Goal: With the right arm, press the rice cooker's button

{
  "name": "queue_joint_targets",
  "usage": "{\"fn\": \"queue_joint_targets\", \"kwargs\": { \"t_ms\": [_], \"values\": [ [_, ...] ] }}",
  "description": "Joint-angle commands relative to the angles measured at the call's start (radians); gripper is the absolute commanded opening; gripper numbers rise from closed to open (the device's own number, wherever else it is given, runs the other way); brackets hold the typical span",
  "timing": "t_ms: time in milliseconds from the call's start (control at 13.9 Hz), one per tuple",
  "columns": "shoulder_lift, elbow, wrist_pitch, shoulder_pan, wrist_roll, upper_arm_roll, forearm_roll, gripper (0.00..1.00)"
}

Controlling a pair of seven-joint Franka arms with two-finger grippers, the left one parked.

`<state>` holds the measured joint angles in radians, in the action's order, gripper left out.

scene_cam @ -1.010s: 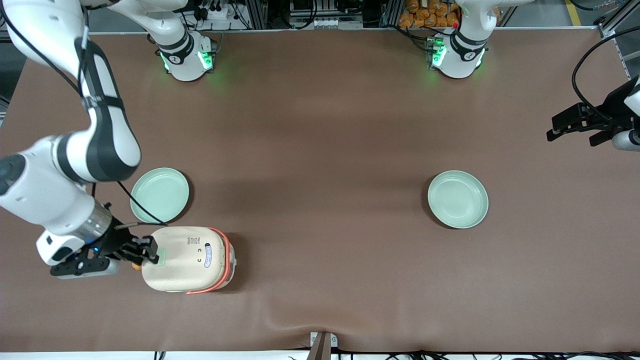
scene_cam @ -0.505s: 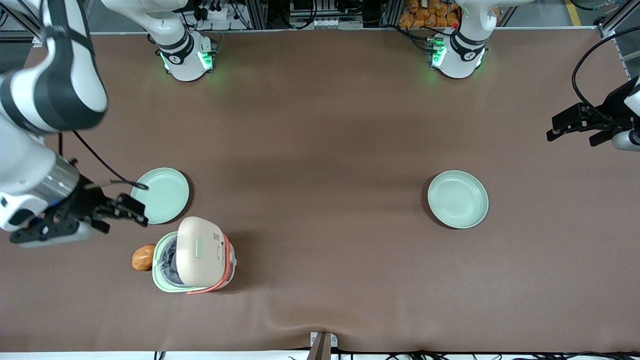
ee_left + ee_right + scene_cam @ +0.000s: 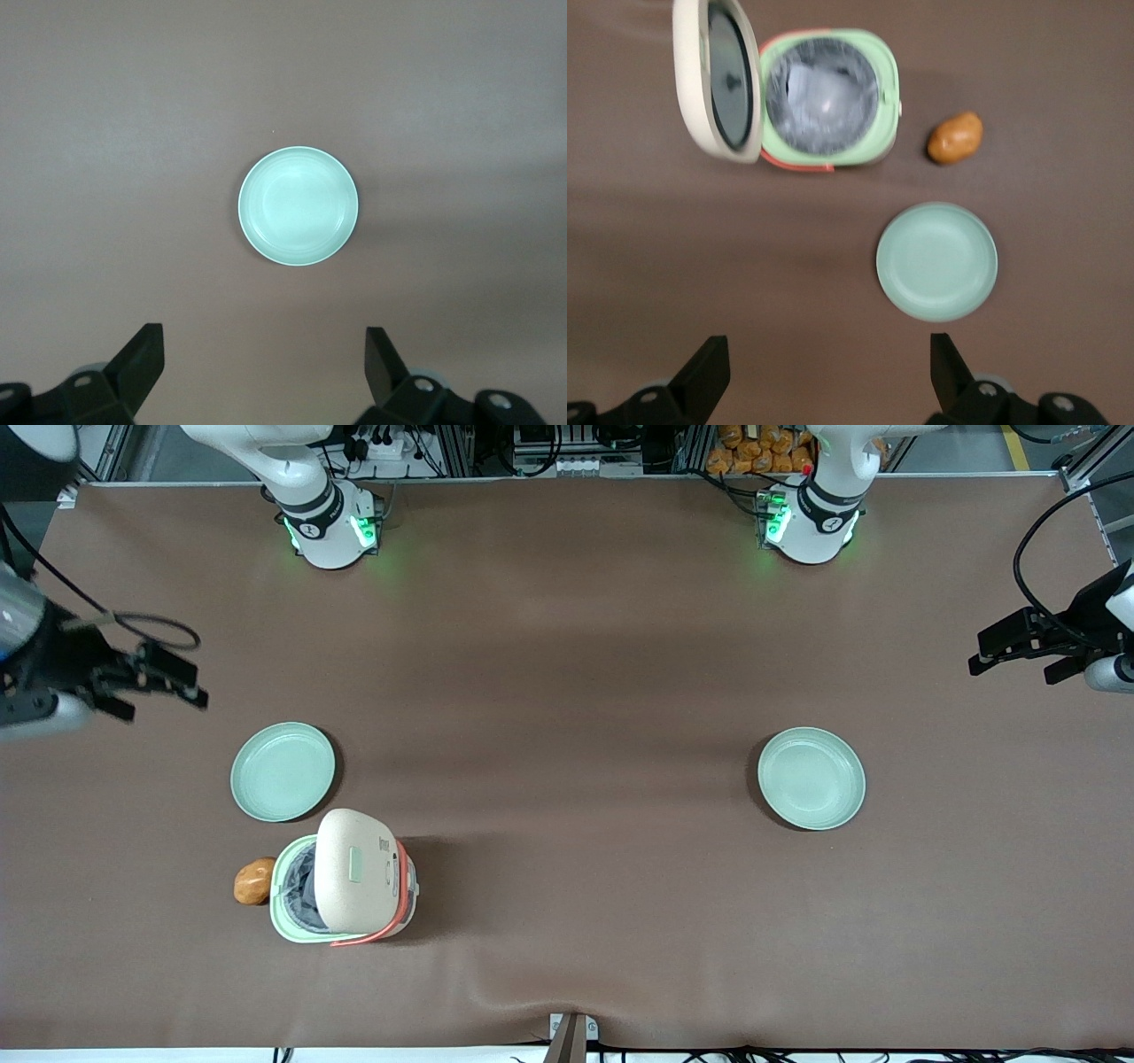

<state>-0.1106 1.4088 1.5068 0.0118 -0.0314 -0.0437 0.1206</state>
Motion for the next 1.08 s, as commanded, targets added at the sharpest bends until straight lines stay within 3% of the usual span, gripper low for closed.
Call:
{"fn": "queue_joint_targets", "kwargs": {
  "t_ms": [0,144,361,1010],
  "values": [
    [0.058,0.030,-0.087,-0.029,-0.001,-0.007,-0.094,1.00],
    [0.077,0.029,-0.129,-0.030,0.005,-0.004,-0.130,1.00],
    [0.075,0.030,-0.135,-0.069,0.005,-0.002,-0.127,1.00],
    [0.083,0.029,-0.160,-0.061,0.001,0.050,-0.116,1.00]
  ]
}}
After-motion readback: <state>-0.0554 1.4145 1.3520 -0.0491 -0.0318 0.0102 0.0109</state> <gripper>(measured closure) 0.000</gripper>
